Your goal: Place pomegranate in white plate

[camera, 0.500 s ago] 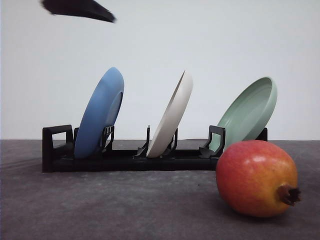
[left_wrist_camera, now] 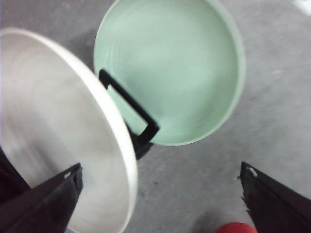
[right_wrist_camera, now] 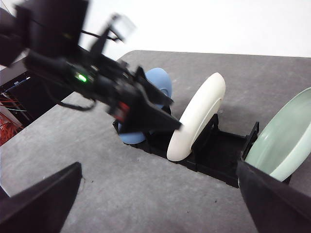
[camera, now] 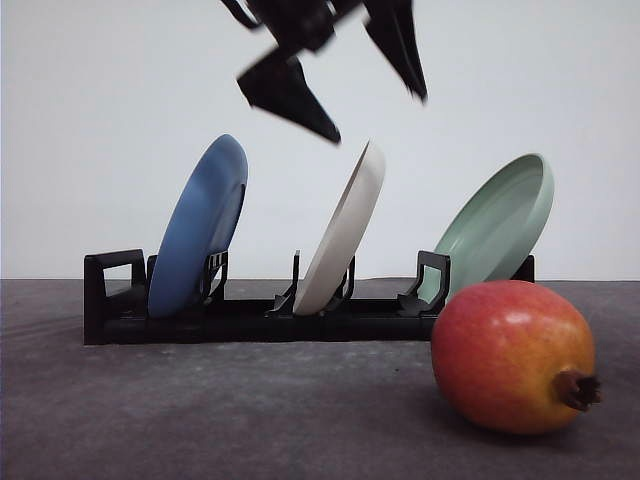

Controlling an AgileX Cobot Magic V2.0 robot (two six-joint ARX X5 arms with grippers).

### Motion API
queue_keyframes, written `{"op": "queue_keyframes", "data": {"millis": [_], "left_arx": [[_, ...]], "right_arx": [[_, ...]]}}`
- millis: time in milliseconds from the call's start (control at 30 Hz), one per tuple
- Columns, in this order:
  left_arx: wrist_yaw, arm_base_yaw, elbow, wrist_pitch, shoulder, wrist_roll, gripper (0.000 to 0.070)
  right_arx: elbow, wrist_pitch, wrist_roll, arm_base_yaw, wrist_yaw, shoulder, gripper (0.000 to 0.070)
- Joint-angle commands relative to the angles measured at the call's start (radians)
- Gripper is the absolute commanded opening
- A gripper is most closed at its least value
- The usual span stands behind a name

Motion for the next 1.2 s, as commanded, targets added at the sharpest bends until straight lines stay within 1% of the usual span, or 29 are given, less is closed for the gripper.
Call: {"op": "queue_keyframes", "data": {"millis": [0,67,267,300,400,467,533,633,700,733,767,800,1067,1167], "left_arx": [[-0.033,-0.012,0.026,0.008,0.038,-0.001,0.0625],[-0.048,-0.018,0.026,0.010,0.064,-0.001,0.0625],[-0.051,-0.023,0.026,0.062,0.115,-0.002,0.0623],[-0.054,-0.024,0.026,0.069,0.119,-0.001,0.0600],[-0.055,-0.024,0.026,0.074,0.130,-0.001,0.0455],[-0.055,-0.023,0.026,0.074,0.132,-0.001,0.0407],[-0.064,-0.024,0.026,0.078,0.134,-0.001,0.0323],[-0.065,-0.024,0.026,0.079,0.134,-0.001,0.0144],[-0.065,-0.024,0.026,0.079,0.134,-0.002,0.0049],[-0.065,-0.024,0.026,0.079,0.134,-0.003,0.0018],[-0.065,-0.024,0.026,0.079,0.134,-0.007,0.0001],[-0.065,-0.024,0.026,0.077,0.134,-0.017,0.0000],[-0.065,-0.025,0.030,0.073,0.134,-0.063,0.0000],[-0.065,-0.025,0.059,0.041,0.134,-0.068,0.0000]], "right_arx": [[0.016,0.010,0.010,-0.001,-0.002,0.004,0.0651],[0.016,0.010,0.010,-0.001,-0.002,0.003,0.0651],[0.016,0.010,0.010,-0.001,-0.002,0.004,0.0651],[0.016,0.010,0.010,-0.001,-0.002,0.003,0.0651],[0.016,0.010,0.010,-0.001,-0.002,0.003,0.0651],[0.016,0.010,0.010,-0.001,-0.002,0.003,0.0651],[0.016,0.010,0.010,-0.001,-0.002,0.003,0.0651],[0.016,0.010,0.010,-0.001,-0.002,0.003,0.0651],[0.016,0.010,0.010,-0.001,-0.002,0.003,0.0652],[0.016,0.010,0.010,-0.001,-0.002,0.003,0.0652],[0.016,0.010,0.010,-0.001,-0.002,0.003,0.0651],[0.016,0.010,0.010,-0.001,-0.002,0.003,0.0651],[0.016,0.010,0.010,-0.001,-0.002,0.003,0.0651],[0.016,0.010,0.009,-0.001,-0.002,0.004,0.0651]]}}
